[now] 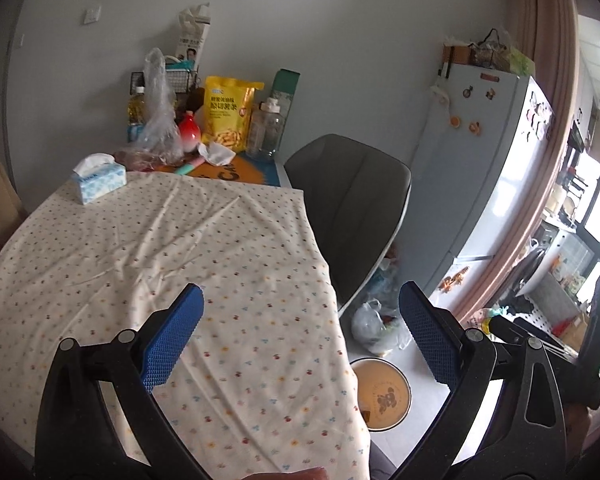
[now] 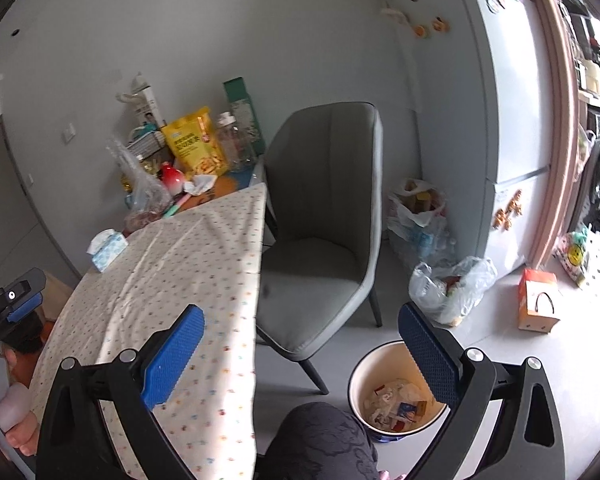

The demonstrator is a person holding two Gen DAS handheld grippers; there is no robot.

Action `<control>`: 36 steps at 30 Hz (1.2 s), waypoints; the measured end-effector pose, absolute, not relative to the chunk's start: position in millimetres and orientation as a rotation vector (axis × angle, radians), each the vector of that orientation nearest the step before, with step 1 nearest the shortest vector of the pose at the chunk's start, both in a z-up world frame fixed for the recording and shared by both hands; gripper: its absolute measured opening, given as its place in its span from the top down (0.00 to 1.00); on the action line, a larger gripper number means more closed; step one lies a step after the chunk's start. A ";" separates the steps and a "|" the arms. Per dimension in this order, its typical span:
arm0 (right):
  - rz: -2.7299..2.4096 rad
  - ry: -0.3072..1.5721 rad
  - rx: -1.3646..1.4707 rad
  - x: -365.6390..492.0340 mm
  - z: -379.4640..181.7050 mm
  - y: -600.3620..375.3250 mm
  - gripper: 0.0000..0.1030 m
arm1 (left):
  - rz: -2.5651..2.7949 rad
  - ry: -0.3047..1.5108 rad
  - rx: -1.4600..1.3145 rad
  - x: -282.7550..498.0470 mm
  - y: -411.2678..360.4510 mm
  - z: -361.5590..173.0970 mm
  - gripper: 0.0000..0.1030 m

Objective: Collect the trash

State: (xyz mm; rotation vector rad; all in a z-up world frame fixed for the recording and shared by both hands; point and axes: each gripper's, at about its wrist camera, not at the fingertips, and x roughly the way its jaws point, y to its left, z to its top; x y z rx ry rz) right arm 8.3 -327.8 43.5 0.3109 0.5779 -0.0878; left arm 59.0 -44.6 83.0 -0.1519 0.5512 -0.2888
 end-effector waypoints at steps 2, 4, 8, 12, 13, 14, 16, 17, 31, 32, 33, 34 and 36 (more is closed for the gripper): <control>-0.073 0.573 0.297 6.0 49.0 -320.2 0.08 | -0.288 0.542 -0.149 52.3 -40.6 85.7 0.06; -0.062 0.564 0.284 0.8 55.1 -312.7 0.08 | -0.286 0.531 -0.146 44.1 -35.6 88.0 0.06; -0.037 0.556 0.270 -6.3 64.1 -302.7 0.08 | -0.272 0.515 -0.138 27.6 -27.9 92.7 0.06; -0.015 0.543 0.230 -16.7 75.8 -288.3 0.08 | -0.266 0.502 -0.126 9.8 -20.5 95.6 0.06; -0.008 0.536 0.225 -21.3 79.2 -285.2 0.08 | -0.267 0.498 -0.123 5.6 -18.7 96.2 0.06; -0.004 0.531 0.223 -23.9 81.2 -282.8 0.08 | -0.266 0.496 -0.122 2.8 -17.9 96.8 0.06; 0.007 0.523 0.220 -30.2 84.9 -277.9 0.08 | -0.259 0.484 -0.113 -4.8 -15.9 99.3 0.06; 0.013 0.521 0.218 -33.5 86.4 -275.3 0.08 | -0.256 0.476 -0.106 -7.8 -15.4 100.6 0.06; 0.014 0.455 0.195 -64.4 101.1 -262.2 0.08 | -0.248 0.431 -0.044 -25.7 -22.6 110.6 0.06; 0.016 0.456 0.195 -64.5 100.9 -262.3 0.08 | -0.243 0.428 -0.049 -25.9 -22.0 110.4 0.06; 0.019 0.457 0.195 -64.2 100.5 -262.1 0.08 | -0.234 0.426 -0.056 -25.7 -20.4 110.3 0.06; 0.021 0.459 0.190 -64.1 99.7 -261.8 0.08 | -0.225 0.425 -0.061 -25.1 -19.5 110.2 0.06; 0.024 0.463 0.184 -63.3 97.9 -261.1 0.08 | -0.217 0.424 -0.066 -24.0 -18.7 110.3 0.06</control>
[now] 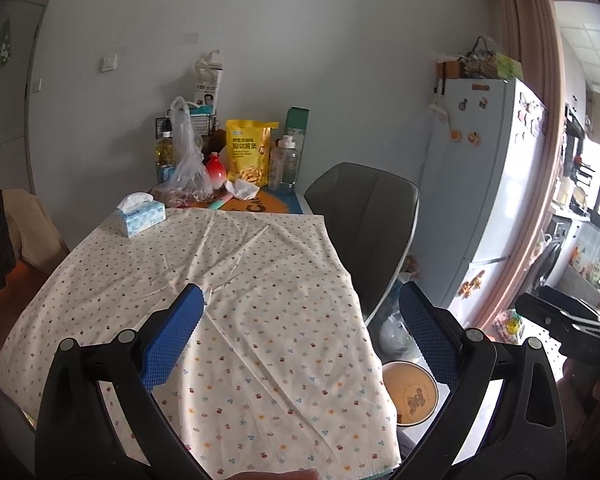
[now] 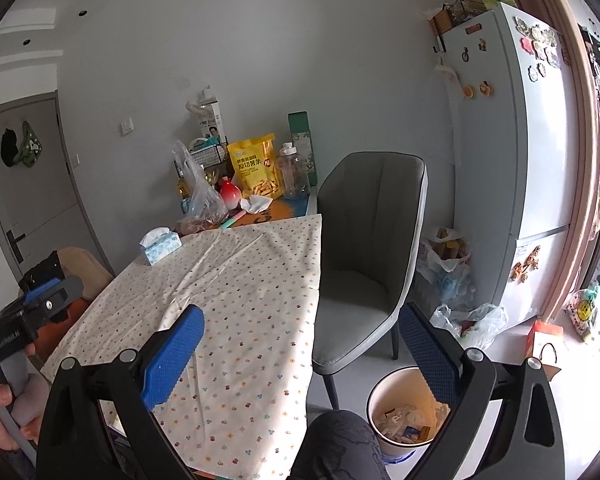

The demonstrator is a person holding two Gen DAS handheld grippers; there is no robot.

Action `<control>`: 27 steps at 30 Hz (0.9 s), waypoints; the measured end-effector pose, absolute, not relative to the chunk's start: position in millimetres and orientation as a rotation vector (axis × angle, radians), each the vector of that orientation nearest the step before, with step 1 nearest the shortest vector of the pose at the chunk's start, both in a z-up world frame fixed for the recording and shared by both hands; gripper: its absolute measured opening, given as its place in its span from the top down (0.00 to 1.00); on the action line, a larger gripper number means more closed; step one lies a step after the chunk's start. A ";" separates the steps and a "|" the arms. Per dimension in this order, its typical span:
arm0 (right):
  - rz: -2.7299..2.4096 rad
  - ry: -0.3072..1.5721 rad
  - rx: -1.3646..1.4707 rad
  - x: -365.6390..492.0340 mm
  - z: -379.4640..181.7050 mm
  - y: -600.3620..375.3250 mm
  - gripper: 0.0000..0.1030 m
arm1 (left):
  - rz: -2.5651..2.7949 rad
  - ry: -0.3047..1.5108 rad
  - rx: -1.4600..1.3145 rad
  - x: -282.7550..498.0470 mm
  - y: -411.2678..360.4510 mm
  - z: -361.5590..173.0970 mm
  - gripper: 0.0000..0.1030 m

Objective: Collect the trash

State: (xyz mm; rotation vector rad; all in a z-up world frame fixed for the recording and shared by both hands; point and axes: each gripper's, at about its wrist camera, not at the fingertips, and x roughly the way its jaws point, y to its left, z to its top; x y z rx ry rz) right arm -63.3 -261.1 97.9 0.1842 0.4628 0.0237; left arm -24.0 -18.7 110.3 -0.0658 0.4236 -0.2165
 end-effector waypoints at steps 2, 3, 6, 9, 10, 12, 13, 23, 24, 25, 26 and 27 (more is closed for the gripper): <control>0.031 0.463 0.181 -63.0 97.0 -260.9 0.08 | -0.211 0.423 -0.069 -24.0 -19.1 110.3 0.06; 0.033 0.463 0.176 -62.2 96.5 -260.3 0.08 | -0.212 0.423 -0.069 -23.8 -19.4 110.2 0.06; 0.045 0.464 0.175 -60.6 95.5 -259.1 0.08 | -0.213 0.426 -0.067 -23.0 -20.4 109.5 0.06; 0.049 0.468 0.173 -60.1 93.7 -256.8 0.08 | -0.215 0.430 -0.069 -22.5 -21.5 108.1 0.06; 0.051 0.470 0.174 -59.7 93.0 -256.7 0.08 | -0.215 0.430 -0.068 -22.5 -22.0 107.8 0.06; 0.051 0.473 0.174 -59.1 91.5 -256.6 0.08 | -0.217 0.430 -0.068 -22.9 -22.7 107.4 0.06; 0.052 0.473 0.175 -59.1 91.3 -257.0 0.08 | -0.218 0.431 -0.068 -22.9 -22.7 107.0 0.06; 0.046 0.474 0.168 -57.5 88.6 -256.9 0.08 | -0.216 0.439 -0.083 -21.6 -20.3 101.1 0.06; 0.046 0.473 0.169 -57.5 88.4 -256.8 0.08 | -0.216 0.440 -0.084 -21.5 -20.2 100.8 0.06; 0.046 0.473 0.171 -57.3 88.3 -257.1 0.08 | -0.216 0.440 -0.084 -21.4 -19.9 100.7 0.06; 0.045 0.473 0.170 -57.5 88.2 -256.6 0.08 | -0.216 0.440 -0.084 -21.4 -19.9 100.9 0.06; 0.044 0.474 0.171 -57.3 87.8 -256.5 0.08 | -0.216 0.440 -0.084 -21.4 -19.9 100.8 0.06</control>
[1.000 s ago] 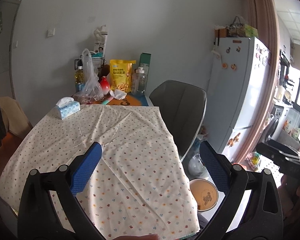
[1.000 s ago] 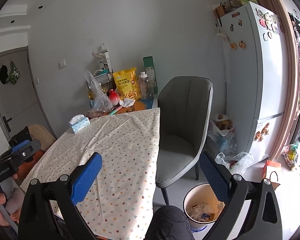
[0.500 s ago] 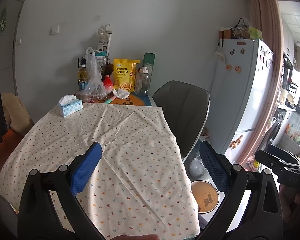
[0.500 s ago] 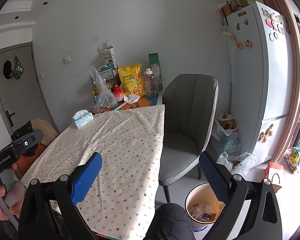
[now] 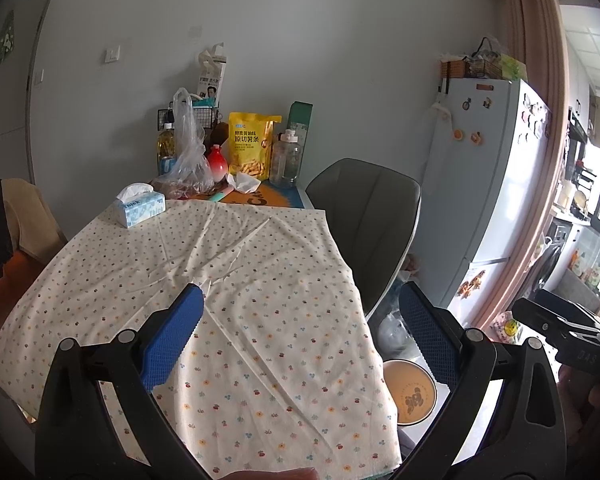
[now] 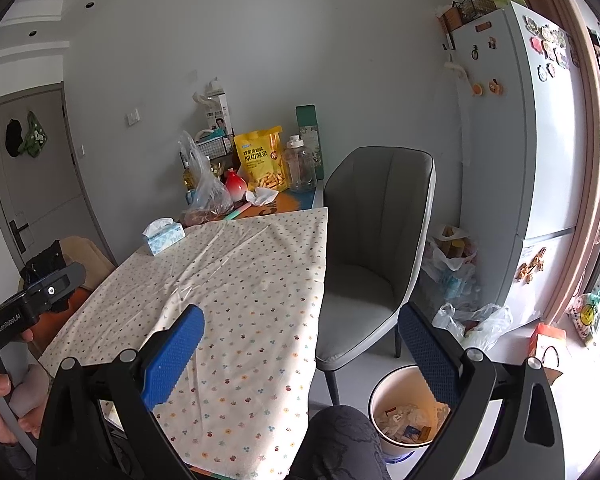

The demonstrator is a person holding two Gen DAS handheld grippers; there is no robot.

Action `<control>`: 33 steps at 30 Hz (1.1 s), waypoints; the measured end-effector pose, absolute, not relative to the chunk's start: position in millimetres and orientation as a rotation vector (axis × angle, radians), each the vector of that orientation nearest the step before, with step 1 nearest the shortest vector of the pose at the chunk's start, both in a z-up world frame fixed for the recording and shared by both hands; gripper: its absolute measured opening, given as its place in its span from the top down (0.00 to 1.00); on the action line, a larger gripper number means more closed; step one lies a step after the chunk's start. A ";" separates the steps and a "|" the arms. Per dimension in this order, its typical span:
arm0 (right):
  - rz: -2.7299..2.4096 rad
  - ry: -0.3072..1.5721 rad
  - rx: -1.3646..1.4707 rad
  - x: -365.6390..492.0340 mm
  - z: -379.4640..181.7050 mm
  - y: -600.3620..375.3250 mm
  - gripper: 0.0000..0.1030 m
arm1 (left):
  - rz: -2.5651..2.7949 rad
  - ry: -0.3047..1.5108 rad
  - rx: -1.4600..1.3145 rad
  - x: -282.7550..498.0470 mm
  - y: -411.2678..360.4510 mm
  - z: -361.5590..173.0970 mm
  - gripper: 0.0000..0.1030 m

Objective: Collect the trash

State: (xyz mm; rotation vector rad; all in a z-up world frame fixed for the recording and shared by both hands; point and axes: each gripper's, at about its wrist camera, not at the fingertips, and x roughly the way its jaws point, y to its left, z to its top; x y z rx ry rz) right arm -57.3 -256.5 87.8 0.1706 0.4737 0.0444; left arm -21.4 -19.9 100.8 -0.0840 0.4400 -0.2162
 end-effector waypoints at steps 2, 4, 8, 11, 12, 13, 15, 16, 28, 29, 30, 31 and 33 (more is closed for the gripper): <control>0.045 0.475 0.172 -57.0 87.3 -256.4 0.08 | -0.218 0.441 -0.085 -21.4 -20.1 100.6 0.06; 0.046 0.477 0.172 -56.4 86.5 -255.7 0.08 | -0.215 0.439 -0.084 -21.6 -20.2 101.1 0.06; 0.046 0.477 0.172 -56.0 86.3 -254.6 0.08 | -0.210 0.439 -0.079 -21.9 -20.0 100.1 0.06; 0.056 0.476 0.170 -56.5 85.3 -253.1 0.08 | -0.214 0.441 -0.087 -22.1 -19.9 99.4 0.06; 0.058 0.477 0.169 -56.5 84.9 -252.6 0.08 | -0.213 0.439 -0.088 -22.7 -19.7 99.1 0.06; 0.059 0.477 0.169 -57.0 84.7 -252.1 0.08 | -0.212 0.438 -0.088 -22.9 -19.5 98.8 0.06; 0.061 0.476 0.166 -57.4 84.0 -251.4 0.08 | -0.213 0.437 -0.091 -23.3 -19.2 98.7 0.06; 0.062 0.476 0.166 -57.8 84.0 -251.3 0.08 | -0.213 0.437 -0.091 -23.1 -19.2 98.9 0.06; 0.063 0.476 0.165 -57.8 83.6 -251.3 0.08 | -0.211 0.442 -0.090 -22.5 -19.4 98.3 0.06; 0.063 0.476 0.164 -57.8 83.4 -251.1 0.08 | -0.210 0.443 -0.092 -22.1 -19.3 98.1 0.06; 0.063 0.478 0.162 -57.6 83.3 -250.8 0.08 | -0.209 0.445 -0.093 -22.1 -19.1 97.7 0.06; 0.063 0.479 0.162 -57.8 83.4 -250.6 0.08 | -0.208 0.445 -0.093 -22.2 -19.1 97.3 0.06; 0.063 0.478 0.160 -58.6 82.8 -250.0 0.08 | -0.209 0.446 -0.094 -22.1 -18.8 97.1 0.06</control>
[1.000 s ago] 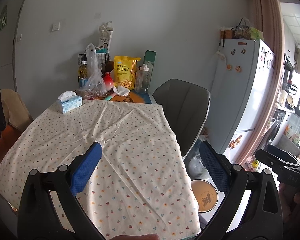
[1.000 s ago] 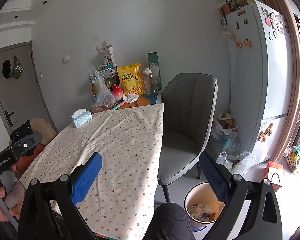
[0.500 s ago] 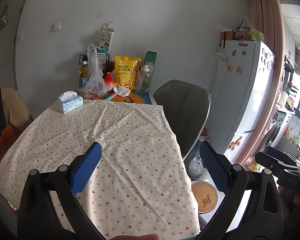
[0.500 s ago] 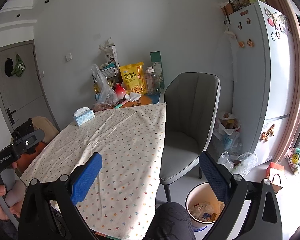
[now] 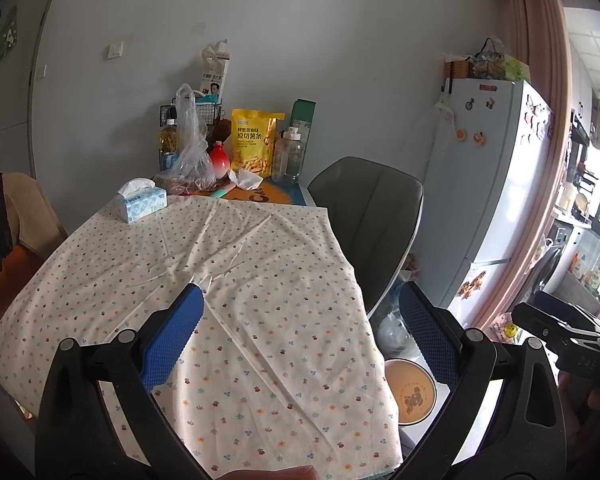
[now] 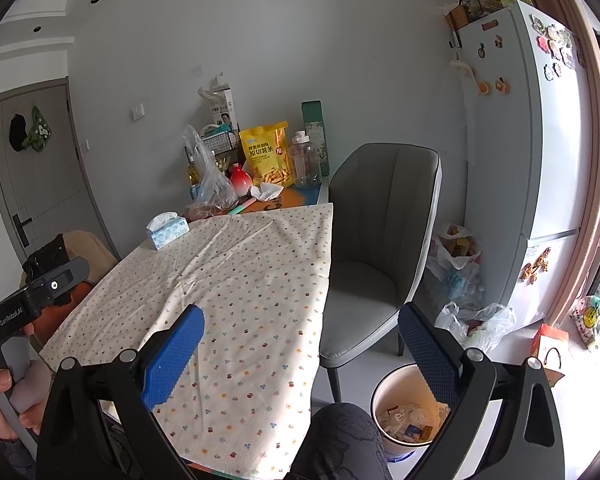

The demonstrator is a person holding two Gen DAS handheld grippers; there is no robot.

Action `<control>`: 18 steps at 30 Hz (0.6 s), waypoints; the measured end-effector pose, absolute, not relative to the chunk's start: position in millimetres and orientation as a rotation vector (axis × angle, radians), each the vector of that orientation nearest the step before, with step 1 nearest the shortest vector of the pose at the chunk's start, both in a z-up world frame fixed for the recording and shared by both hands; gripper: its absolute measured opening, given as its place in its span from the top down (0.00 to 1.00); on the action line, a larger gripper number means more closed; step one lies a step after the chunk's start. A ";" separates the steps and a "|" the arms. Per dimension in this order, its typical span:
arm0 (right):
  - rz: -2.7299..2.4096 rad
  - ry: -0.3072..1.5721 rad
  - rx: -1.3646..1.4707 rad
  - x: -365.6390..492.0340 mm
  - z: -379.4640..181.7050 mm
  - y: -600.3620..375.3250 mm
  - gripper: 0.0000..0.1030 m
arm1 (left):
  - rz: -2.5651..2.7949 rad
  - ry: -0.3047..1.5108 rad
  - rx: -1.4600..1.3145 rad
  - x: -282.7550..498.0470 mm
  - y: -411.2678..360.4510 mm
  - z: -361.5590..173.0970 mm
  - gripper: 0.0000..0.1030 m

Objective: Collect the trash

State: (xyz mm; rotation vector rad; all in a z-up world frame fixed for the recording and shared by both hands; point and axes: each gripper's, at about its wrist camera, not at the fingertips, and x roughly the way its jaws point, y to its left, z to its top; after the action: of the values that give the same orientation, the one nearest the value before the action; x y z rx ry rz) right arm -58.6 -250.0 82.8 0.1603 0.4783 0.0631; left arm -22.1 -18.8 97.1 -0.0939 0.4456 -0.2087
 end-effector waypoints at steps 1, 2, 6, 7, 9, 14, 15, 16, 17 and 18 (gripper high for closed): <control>0.063 0.478 0.160 -58.5 82.6 -249.9 0.08 | -0.206 0.446 -0.094 -22.1 -19.0 97.3 0.06; 0.062 0.478 0.162 -58.2 82.7 -249.6 0.08 | -0.205 0.446 -0.092 -22.0 -19.1 97.0 0.06; 0.061 0.481 0.163 -57.9 81.9 -249.6 0.08 | -0.193 0.452 -0.077 -21.1 -20.4 95.2 0.06; 0.060 0.482 0.163 -58.1 81.4 -249.4 0.08 | -0.193 0.455 -0.078 -20.7 -20.4 94.4 0.06; 0.061 0.484 0.162 -58.0 80.8 -249.5 0.08 | -0.195 0.459 -0.081 -20.0 -20.0 93.0 0.06; 0.063 0.486 0.164 -58.0 79.2 -249.4 0.08 | -0.195 0.469 -0.076 -17.9 -21.1 91.1 0.06; 0.063 0.486 0.163 -57.7 79.2 -249.2 0.08 | -0.196 0.472 -0.075 -17.4 -21.5 90.2 0.06; 0.063 0.488 0.163 -56.8 78.8 -249.5 0.08 | -0.194 0.474 -0.075 -17.0 -21.5 89.6 0.06; 0.064 0.491 0.163 -56.3 77.5 -249.3 0.08 | -0.193 0.477 -0.074 -16.9 -22.3 89.7 0.06; 0.064 0.493 0.163 -56.3 76.5 -249.2 0.08 | -0.194 0.482 -0.076 -16.0 -22.2 88.2 0.06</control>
State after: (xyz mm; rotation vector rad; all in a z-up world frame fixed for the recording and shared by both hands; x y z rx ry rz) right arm -56.3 -249.2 76.5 0.1631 0.4927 0.0643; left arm -16.0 -22.2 88.2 -0.0756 0.4815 -0.1937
